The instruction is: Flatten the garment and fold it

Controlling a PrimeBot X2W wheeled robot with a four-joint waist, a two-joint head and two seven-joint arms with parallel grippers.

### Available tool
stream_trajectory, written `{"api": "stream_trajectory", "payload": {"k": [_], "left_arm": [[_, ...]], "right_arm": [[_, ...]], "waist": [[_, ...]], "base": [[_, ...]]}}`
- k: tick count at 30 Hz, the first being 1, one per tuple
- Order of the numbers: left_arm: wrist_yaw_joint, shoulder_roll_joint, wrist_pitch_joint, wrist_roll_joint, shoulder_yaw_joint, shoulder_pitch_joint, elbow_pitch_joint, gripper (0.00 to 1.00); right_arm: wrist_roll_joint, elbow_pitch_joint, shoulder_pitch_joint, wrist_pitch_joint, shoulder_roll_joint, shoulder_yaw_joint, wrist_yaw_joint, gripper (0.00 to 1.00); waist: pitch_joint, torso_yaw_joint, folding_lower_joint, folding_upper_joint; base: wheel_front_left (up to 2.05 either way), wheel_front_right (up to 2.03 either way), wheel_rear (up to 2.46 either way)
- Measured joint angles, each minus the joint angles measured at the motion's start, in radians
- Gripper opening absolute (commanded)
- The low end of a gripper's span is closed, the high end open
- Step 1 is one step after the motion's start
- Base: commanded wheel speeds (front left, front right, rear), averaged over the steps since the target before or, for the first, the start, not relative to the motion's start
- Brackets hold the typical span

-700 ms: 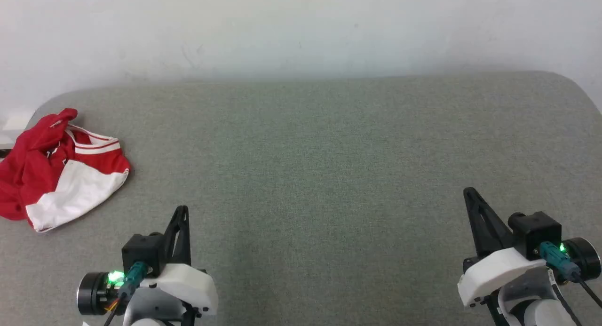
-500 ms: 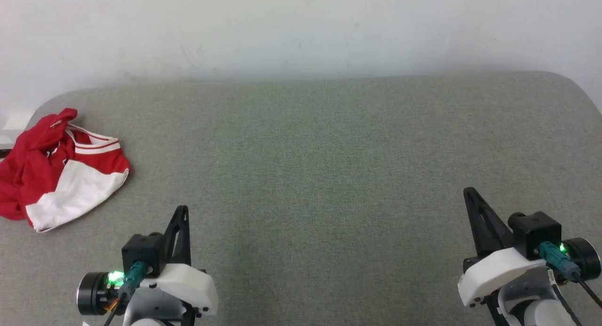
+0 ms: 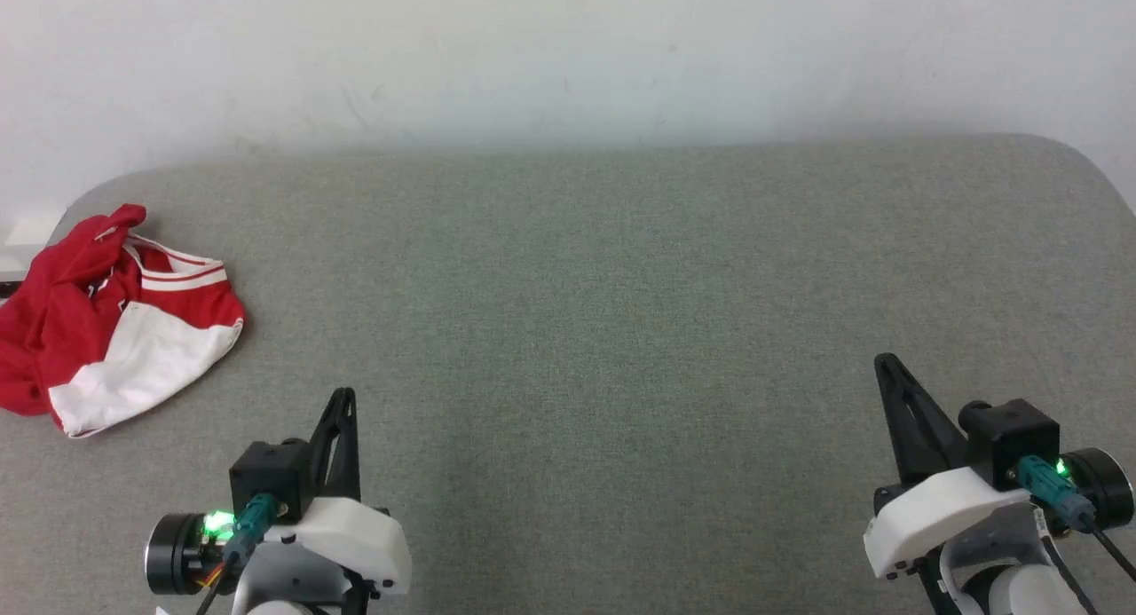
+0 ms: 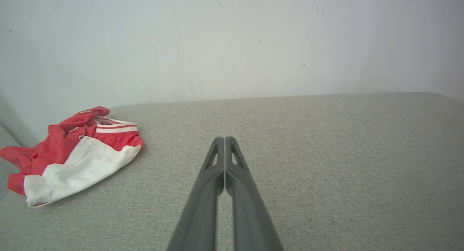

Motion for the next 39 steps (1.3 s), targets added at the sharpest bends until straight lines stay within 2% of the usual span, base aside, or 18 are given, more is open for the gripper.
{"api": "stream_trajectory", "payload": {"k": [39], "left_arm": [[0.000, 0.000, 0.000, 0.000, 0.000, 0.000, 0.000, 0.00]], "right_arm": [[0.000, 0.000, 0.000, 0.000, 0.000, 0.000, 0.000, 0.00]], "waist": [[0.000, 0.000, 0.0000, 0.0000]], "base": [[0.00, 0.00, 0.00]]}}
